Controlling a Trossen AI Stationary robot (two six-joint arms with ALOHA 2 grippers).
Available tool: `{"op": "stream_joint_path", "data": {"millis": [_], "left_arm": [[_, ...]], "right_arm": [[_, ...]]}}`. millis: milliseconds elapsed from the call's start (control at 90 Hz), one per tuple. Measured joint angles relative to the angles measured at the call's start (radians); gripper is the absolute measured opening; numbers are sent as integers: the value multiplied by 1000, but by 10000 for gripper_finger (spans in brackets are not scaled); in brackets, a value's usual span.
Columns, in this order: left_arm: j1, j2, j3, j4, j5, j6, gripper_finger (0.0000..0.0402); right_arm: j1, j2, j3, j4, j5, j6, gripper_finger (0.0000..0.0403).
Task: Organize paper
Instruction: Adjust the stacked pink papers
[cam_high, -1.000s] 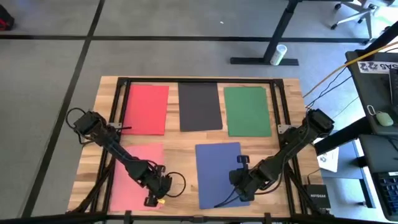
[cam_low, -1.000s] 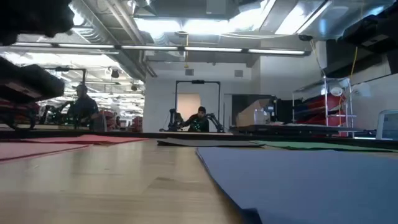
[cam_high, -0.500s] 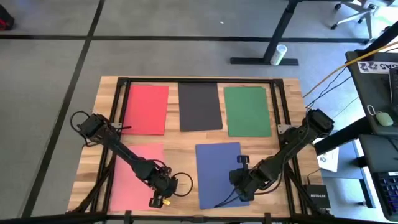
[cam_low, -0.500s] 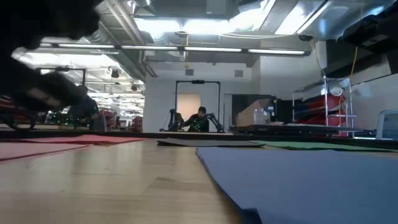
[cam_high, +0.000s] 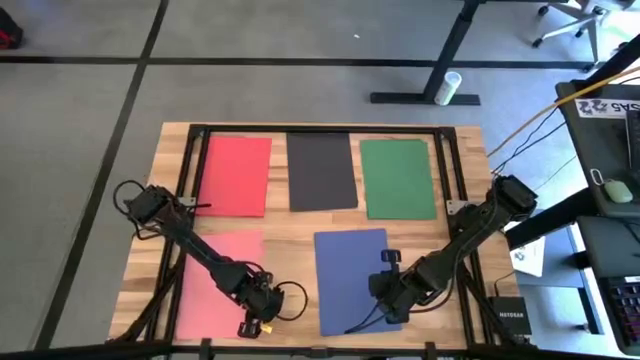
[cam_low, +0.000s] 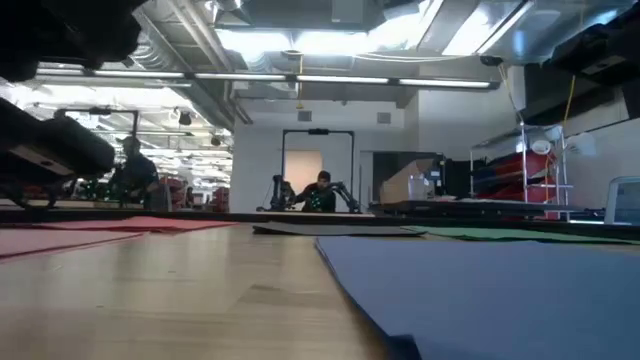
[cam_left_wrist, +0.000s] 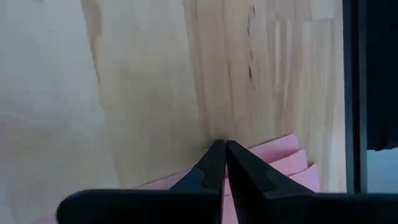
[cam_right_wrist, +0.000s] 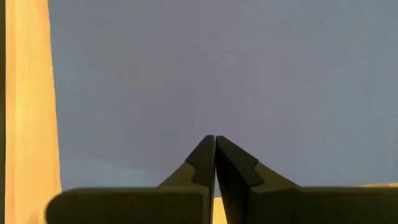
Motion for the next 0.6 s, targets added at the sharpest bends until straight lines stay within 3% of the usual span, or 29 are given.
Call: {"op": "stream_joint_path", "data": {"millis": [600], "left_arm": [[-29, -1, 8, -31, 37, -45, 0]], "right_arm": [[0, 0, 0, 0, 0, 0, 0]]}}
